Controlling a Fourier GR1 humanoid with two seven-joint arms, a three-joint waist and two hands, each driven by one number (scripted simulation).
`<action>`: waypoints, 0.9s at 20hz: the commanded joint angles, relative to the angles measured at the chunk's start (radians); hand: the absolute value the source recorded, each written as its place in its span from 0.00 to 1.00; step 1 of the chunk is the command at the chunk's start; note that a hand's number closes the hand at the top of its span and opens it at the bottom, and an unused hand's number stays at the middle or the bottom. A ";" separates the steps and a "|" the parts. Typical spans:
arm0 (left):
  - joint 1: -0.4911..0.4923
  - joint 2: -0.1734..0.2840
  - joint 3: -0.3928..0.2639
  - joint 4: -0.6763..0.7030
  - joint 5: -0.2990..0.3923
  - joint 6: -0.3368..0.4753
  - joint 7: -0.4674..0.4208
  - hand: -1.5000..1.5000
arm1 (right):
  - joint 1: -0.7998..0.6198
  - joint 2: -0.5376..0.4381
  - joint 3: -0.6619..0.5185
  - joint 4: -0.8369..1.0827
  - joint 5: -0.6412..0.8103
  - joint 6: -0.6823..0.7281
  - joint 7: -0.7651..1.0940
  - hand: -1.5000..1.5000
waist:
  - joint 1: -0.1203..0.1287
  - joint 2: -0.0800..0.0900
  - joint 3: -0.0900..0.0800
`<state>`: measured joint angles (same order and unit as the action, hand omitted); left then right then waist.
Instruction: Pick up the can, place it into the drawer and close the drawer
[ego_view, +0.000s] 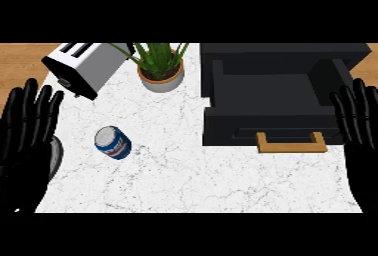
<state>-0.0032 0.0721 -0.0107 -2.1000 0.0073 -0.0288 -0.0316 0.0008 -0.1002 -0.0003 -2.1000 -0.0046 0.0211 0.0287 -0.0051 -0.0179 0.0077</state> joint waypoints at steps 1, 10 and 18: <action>0.014 0.072 0.072 -0.051 0.139 -0.106 0.031 0.00 | -0.044 0.016 -0.021 0.012 -0.007 -0.026 0.018 0.00 | 0.009 0.017 -0.008; 0.100 0.272 0.225 0.169 0.425 -0.294 0.231 0.00 | 0.091 0.050 -0.040 0.024 0.011 -0.092 0.161 0.00 | 0.002 0.017 -0.008; -0.044 0.330 0.337 0.304 0.546 -0.339 0.306 0.00 | 0.041 0.022 -0.076 0.006 -0.009 -0.082 0.240 0.00 | 0.002 0.018 -0.008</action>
<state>0.0362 0.3802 0.2918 -1.8888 0.5223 -0.3565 0.2477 0.0614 -0.0668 -0.0585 -2.0867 -0.0003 -0.0635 0.2195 -0.0004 -0.0002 0.0000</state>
